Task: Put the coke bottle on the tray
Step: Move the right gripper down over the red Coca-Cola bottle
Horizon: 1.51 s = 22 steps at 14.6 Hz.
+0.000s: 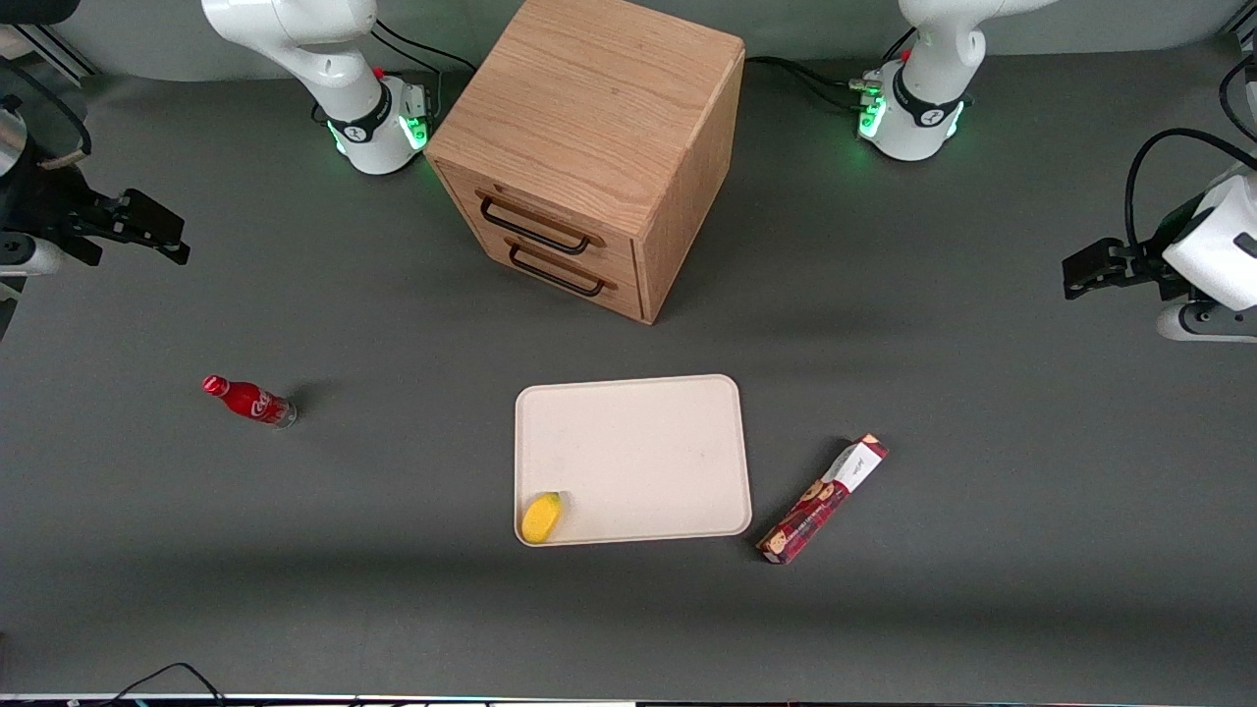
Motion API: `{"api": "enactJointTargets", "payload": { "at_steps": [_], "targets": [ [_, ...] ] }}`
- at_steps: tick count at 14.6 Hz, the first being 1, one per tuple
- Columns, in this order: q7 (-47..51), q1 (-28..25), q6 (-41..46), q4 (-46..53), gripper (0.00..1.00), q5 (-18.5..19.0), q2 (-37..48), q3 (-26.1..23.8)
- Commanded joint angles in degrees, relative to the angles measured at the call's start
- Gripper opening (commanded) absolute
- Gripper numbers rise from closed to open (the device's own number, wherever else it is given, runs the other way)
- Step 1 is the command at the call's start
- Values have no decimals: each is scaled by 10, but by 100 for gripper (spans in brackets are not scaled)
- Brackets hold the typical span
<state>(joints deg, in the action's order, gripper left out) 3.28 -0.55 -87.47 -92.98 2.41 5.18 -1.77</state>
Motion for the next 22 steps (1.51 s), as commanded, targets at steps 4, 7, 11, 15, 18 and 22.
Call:
{"api": "enactJointTargets", "payload": {
  "at_steps": [4, 7, 11, 15, 18, 22],
  "targets": [
    [4, 2, 11, 26, 100, -12, -19, 10],
    [-104, 2, -29, 13, 100, -6, -63, 71],
    [-174, 4, -168, -96, 100, -4, -101, 111],
    [-174, 6, -371, -258, 100, -4, -103, 121],
    [-175, 7, -478, -309, 100, -4, -125, 121],
    [-175, 9, -517, -331, 94, -4, -141, 127]
  ]
}}
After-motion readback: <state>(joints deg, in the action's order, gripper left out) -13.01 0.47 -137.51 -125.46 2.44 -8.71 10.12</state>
